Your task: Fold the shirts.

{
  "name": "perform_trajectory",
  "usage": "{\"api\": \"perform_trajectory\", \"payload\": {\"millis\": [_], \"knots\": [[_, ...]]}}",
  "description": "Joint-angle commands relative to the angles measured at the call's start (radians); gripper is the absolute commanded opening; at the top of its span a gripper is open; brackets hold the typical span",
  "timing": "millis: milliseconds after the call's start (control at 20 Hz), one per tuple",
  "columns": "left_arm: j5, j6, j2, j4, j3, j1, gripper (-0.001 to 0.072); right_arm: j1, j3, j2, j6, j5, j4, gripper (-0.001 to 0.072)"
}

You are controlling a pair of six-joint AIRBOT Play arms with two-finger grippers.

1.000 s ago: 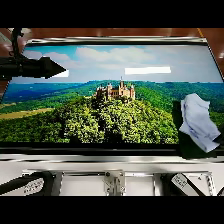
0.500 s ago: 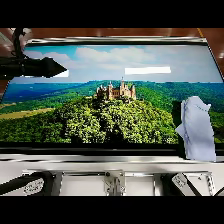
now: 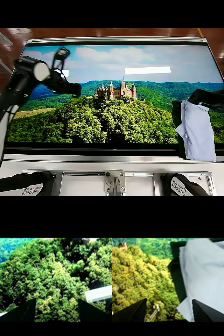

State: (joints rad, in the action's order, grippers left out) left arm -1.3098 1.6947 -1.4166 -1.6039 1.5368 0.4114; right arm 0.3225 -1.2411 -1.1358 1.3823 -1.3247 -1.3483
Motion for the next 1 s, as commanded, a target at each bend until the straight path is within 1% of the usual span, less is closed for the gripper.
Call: {"api": "perform_trajectory", "payload": {"millis": [0,100,200,950], "knots": [[-0.051,0.046,-0.068,-0.087,0.002,0.075,0.0601,-0.174,-0.004,-0.082,0.05,-0.028,-0.047,0.0691],[-0.007,0.047,-0.068,-0.087,0.002,0.067,0.0601,-0.199,-0.004,-0.102,0.05,-0.027,-0.045,0.0691],[0.007,0.047,-0.069,-0.087,0.002,0.058,0.0602,-0.214,-0.004,-0.105,0.049,-0.026,-0.045,0.069],[0.008,0.046,-0.069,-0.087,0.002,0.055,0.0601,-0.213,-0.004,-0.105,0.049,-0.026,-0.042,0.069]]}}
